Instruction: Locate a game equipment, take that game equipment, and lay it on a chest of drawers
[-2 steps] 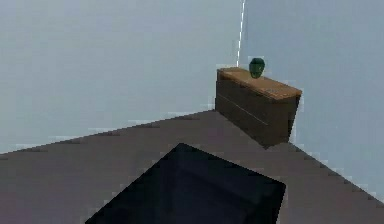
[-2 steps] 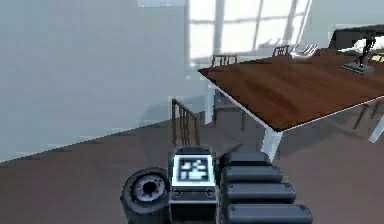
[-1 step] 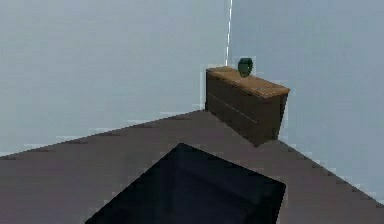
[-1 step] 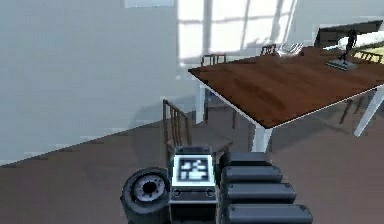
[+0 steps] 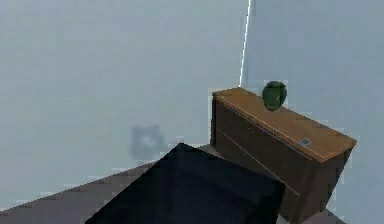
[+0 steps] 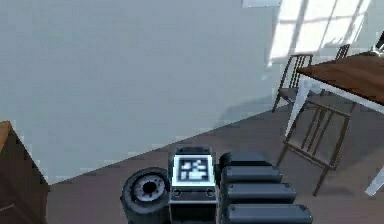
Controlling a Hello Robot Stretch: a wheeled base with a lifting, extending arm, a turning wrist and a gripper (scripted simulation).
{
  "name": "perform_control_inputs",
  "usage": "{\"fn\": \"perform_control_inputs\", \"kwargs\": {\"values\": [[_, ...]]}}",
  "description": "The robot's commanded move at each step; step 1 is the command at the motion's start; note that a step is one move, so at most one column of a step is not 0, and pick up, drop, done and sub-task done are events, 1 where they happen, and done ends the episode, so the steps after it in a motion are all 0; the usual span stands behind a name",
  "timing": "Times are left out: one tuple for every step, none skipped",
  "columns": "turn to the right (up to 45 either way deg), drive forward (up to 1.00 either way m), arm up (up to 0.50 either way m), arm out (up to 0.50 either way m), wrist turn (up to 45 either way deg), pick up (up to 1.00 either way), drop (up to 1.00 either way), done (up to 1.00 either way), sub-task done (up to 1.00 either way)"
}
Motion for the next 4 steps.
{"fn": "perform_control_inputs", "kwargs": {"values": [[0.0,1.0,0.0,0.0,0.0,0.0,0.0,0.0,0.0],[0.0,0.25,0.0,0.0,0.0,0.0,0.0,0.0,0.0],[-45.0,0.0,0.0,0.0,0.0,0.0,0.0,0.0,0.0],[-45.0,0.0,0.0,0.0,0.0,0.0,0.0,0.0,0.0]]}}
